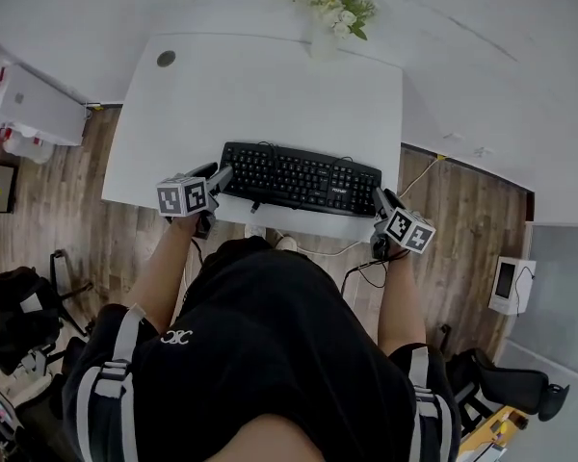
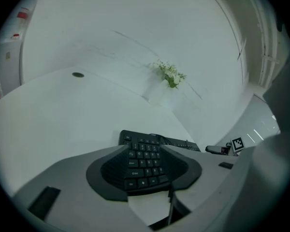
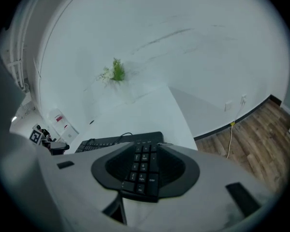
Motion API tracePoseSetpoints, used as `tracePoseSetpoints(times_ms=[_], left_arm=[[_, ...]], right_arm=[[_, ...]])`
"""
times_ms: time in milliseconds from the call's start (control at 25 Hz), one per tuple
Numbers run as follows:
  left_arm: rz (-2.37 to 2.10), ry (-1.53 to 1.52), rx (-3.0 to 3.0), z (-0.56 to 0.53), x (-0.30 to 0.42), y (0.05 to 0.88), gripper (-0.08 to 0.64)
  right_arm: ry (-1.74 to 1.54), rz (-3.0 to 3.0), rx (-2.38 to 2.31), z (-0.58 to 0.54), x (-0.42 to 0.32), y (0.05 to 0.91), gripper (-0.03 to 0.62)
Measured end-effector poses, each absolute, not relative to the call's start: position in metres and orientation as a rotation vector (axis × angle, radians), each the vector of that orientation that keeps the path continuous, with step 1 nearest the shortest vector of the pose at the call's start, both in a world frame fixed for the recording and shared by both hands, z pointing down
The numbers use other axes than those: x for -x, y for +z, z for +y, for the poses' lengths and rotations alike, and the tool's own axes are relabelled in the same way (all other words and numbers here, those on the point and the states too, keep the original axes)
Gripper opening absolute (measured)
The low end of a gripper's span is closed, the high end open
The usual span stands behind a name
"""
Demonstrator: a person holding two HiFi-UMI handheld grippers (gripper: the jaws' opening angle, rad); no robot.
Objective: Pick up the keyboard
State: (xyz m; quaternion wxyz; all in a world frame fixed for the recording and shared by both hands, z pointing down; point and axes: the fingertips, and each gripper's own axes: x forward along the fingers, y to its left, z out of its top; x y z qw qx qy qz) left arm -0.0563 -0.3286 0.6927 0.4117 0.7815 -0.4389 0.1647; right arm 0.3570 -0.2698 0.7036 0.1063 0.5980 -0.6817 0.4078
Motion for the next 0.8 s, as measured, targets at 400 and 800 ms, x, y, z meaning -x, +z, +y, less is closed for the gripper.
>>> tracePoseSetpoints(times_ms=[400, 800], left_arm=[[-0.991, 0.52, -1.839, -0.333, 0.079, 0.743, 0.224], [-0.851, 0.408, -1.75, -0.342, 0.079, 0.755, 0.198]], right_arm=[[1.336, -1.951, -1.665, -0.27, -0.367, 0.737, 0.181], [1.398, -1.962, -1.564, -0.274, -0.366, 0.747, 0.181]])
